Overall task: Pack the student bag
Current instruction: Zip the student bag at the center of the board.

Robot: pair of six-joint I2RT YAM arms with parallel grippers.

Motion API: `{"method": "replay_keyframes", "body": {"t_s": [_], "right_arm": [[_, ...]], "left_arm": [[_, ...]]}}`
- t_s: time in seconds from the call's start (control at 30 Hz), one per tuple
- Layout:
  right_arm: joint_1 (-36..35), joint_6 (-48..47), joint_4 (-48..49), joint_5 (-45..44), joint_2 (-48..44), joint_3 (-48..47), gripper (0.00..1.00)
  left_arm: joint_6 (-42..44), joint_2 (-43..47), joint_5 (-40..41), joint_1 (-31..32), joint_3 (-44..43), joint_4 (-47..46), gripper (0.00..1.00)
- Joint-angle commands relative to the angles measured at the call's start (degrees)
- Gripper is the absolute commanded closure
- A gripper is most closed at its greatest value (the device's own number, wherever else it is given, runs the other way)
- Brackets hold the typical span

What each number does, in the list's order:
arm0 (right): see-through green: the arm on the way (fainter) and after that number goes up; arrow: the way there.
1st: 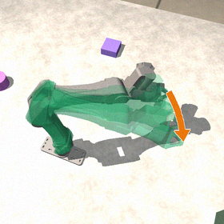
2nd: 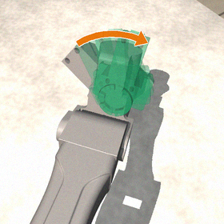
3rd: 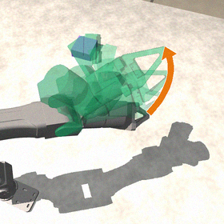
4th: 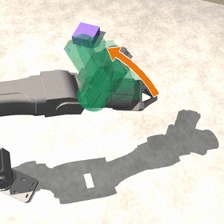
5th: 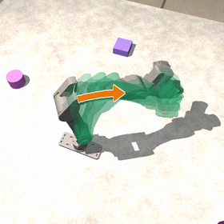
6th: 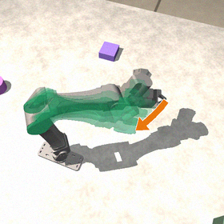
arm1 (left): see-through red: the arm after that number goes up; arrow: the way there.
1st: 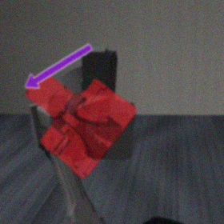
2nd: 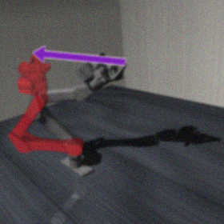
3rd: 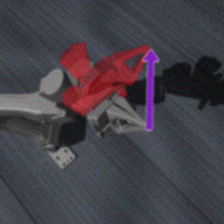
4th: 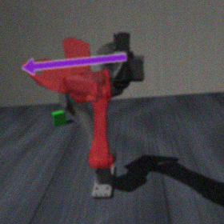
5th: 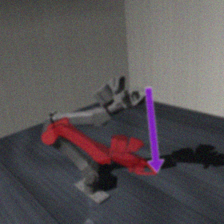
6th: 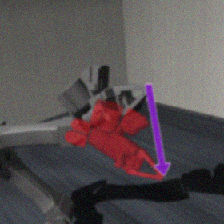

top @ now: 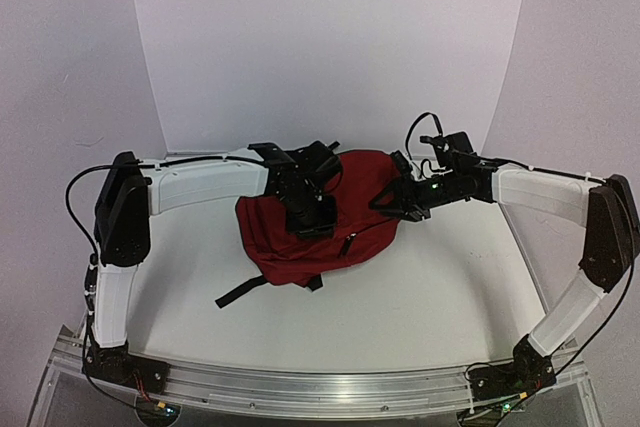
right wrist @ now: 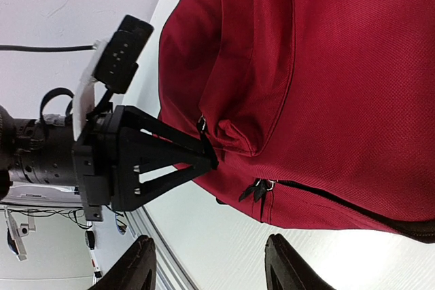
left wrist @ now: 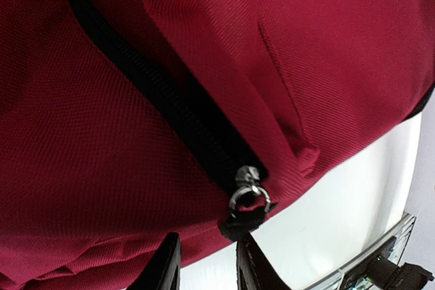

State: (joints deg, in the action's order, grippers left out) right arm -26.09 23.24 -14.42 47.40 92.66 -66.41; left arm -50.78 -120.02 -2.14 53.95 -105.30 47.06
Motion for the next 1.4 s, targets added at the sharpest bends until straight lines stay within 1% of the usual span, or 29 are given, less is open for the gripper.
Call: {"method": "replay_keyframes", "body": {"t_s": [0.0,0.1,0.3,0.4,0.53,0.57,0.67,0.77,0.9,1.03,1.13,1.27,1.37], "right_arm": [[-0.3,-0.2,1.8,0.0,-1.2,0.4,0.46],[-0.6,-0.2,1.8,0.0,-1.0,0.6,0.46],[-1.9,0.1,2.4,-0.7,-0.9,1.5,0.46],[-2.7,0.2,2.6,-1.1,-0.6,1.9,0.46],[-3.3,0.4,2.9,-1.7,-0.2,2.2,0.46],[-3.5,0.5,2.9,-1.8,-0.1,2.3,0.45],[-3.8,0.9,2.9,-2.5,0.4,2.7,0.45],[-5.6,2.1,2.8,-5.1,1.5,2.7,0.43],[-8.2,4.6,4.2,-5.8,4.1,2.2,0.39],[-8.5,8.1,6.8,-5.0,7.8,1.8,0.38],[-8.5,10.3,7.9,-5.4,10.6,1.0,0.37],[-8.8,14.1,11.2,-5.5,13.3,-0.5,0.37],[-8.9,17.4,16.7,-4.8,14.4,-1.2,0.35]], "left_arm": [[-0.5,-2.0,1.3,0.1,-2.7,0.5,0.71],[-0.3,-3.0,1.5,0.1,-4.0,0.3,0.72],[0.5,-4.2,1.4,0.1,-6.1,-0.4,0.77],[1.0,-4.0,1.5,0.1,-6.4,-0.9,0.84],[1.5,-3.4,1.6,0.1,-7.2,-0.9,0.98],[1.6,-3.2,1.6,0.1,-7.5,-0.7,1.0],[2.1,-2.3,1.6,0.1,-8.6,-0.2,1.0],[2.4,-0.3,1.6,0.0,-8.4,-0.9,1.0],[2.6,3.1,-1.2,-0.3,-5.0,-4.6,1.0],[3.3,5.6,-4.1,-0.6,-0.6,-8.4,1.0],[2.8,6.8,-4.8,-1.2,0.6,-8.9,1.0],[2.0,8.1,-7.2,-2.3,2.4,-11.1,1.0],[1.1,8.5,-9.2,-3.1,3.7,-12.4,1.0]]}}
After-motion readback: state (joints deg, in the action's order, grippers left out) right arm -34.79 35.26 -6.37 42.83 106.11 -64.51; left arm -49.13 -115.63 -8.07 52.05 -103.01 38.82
